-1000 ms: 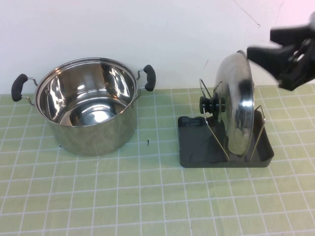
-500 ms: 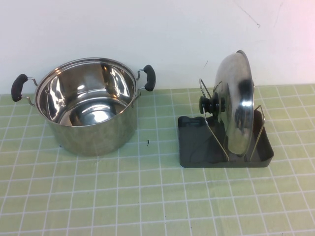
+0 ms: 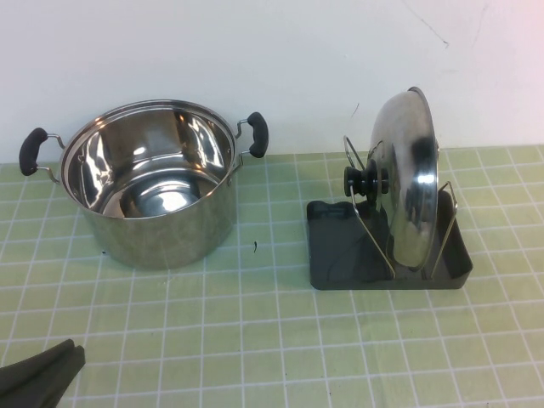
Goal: Put pot lid on rack
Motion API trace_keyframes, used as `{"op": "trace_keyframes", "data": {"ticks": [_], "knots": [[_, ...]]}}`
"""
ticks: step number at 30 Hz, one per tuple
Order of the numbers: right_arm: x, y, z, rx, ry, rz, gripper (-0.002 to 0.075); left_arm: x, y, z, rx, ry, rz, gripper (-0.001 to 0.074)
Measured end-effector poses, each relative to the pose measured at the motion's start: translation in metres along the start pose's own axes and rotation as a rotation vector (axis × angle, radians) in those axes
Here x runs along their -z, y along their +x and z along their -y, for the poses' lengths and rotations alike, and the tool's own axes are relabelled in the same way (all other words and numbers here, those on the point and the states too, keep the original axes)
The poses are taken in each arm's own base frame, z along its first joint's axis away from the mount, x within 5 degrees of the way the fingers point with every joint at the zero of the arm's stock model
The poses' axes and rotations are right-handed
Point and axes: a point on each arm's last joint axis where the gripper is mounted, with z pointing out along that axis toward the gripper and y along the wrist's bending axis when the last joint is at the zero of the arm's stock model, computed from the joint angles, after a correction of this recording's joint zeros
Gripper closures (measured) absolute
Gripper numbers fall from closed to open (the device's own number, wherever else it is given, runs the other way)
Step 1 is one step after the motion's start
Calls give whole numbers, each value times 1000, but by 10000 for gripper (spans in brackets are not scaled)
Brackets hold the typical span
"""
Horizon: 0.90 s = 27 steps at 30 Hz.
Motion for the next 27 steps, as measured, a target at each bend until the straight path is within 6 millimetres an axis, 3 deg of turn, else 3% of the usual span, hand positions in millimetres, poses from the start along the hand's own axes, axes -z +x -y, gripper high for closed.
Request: {"op": "trace_keyframes", "data": {"ticks": [5,8,27], "knots": [[0,36,-33,-56,17,80,720,0,1,0,34,1,-1,734],[4,45,-41,-56,47,126,720,0,2,0,43,1,-2,734],[12,47,-49,-68,40,174,724,-1,2,0,54,1,-1,734]]}}
